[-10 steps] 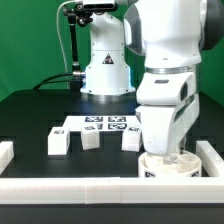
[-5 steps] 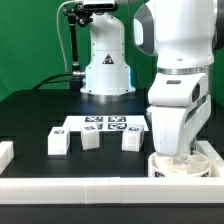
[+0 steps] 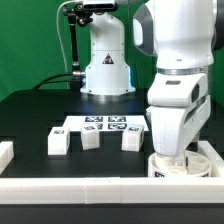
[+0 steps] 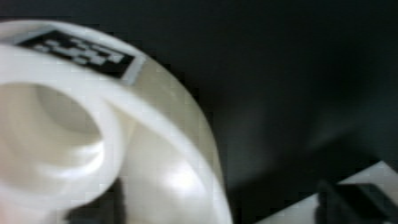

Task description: Assemble stool

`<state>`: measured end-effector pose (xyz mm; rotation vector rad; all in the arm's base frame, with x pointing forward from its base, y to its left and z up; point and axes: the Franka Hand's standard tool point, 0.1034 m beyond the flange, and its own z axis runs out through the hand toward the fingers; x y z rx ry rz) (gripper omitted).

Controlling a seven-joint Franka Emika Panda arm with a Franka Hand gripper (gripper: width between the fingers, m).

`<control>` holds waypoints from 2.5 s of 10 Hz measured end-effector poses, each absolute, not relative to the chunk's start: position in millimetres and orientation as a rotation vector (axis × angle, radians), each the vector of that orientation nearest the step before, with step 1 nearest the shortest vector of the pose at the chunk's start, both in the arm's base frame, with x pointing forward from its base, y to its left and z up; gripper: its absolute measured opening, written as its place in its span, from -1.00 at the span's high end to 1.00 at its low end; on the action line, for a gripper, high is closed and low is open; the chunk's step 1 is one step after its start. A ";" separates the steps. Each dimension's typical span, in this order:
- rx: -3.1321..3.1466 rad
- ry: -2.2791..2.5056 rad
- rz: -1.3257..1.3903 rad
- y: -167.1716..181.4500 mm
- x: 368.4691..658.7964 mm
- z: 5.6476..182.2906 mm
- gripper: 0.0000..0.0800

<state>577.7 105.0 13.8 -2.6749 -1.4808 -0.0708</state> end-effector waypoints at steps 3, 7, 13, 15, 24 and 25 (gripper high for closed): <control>-2.685 -1.472 -0.051 93.7 582.8 46.5 -0.62; -2.705 -1.477 -0.056 59.0 567.1 66.6 -0.62; -2.807 -1.320 -0.079 4.2 527.1 64.2 -0.62; -2.847 -1.216 -0.077 4.0 526.7 63.2 -0.62; -3.050 0.022 -0.090 0.8 511.1 42.9 -0.62; -3.035 0.179 -0.080 2.2 510.6 42.8 -0.62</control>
Offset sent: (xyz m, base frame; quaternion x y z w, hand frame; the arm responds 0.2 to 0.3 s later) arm 0.0012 -0.0201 0.0470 0.0179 -0.0328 0.0034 0.9993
